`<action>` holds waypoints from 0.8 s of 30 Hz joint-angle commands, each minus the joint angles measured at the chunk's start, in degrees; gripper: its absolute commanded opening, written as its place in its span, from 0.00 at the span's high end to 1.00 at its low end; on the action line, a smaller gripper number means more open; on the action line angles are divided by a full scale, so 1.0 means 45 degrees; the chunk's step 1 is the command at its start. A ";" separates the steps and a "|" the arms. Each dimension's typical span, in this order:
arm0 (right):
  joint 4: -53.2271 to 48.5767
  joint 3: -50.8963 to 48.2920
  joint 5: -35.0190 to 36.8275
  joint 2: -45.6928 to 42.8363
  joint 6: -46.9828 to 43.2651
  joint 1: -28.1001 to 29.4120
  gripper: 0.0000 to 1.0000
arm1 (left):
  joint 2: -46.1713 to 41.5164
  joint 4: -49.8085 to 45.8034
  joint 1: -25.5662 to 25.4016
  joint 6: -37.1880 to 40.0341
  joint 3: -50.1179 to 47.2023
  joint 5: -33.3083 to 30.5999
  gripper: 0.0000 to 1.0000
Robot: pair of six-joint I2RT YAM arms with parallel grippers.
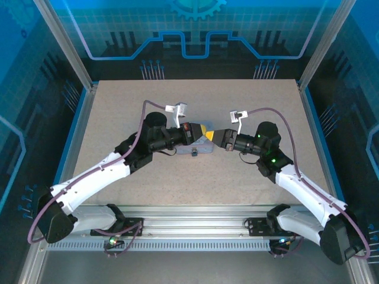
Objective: Unlock the padlock with the key
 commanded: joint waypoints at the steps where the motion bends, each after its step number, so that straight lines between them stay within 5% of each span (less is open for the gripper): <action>1: 0.0397 0.0042 -0.0270 -0.0207 -0.0023 0.0165 0.88 | -0.0384 0.0572 -0.0100 -0.0251 -0.0106 0.0117 1.00; 5: 0.0331 0.0050 -0.0290 -0.0307 -0.0147 0.0163 1.00 | -0.0482 0.0606 -0.0088 -0.0212 -0.0162 0.0028 1.00; 10: -0.0139 0.0218 -0.0329 -0.0452 -0.0549 0.0154 1.00 | -0.0488 0.0496 -0.0066 -0.0163 -0.0109 0.0013 1.00; 15: -0.0837 0.0385 -0.0566 -0.0716 -0.1048 -0.0138 1.00 | -0.0613 0.0353 0.0236 -0.0450 -0.0206 0.0392 0.75; 24: -0.1434 0.0642 -0.1225 -0.0833 -0.1426 -0.0422 1.00 | -0.0491 0.0030 0.0621 -0.0500 -0.0014 0.1869 0.62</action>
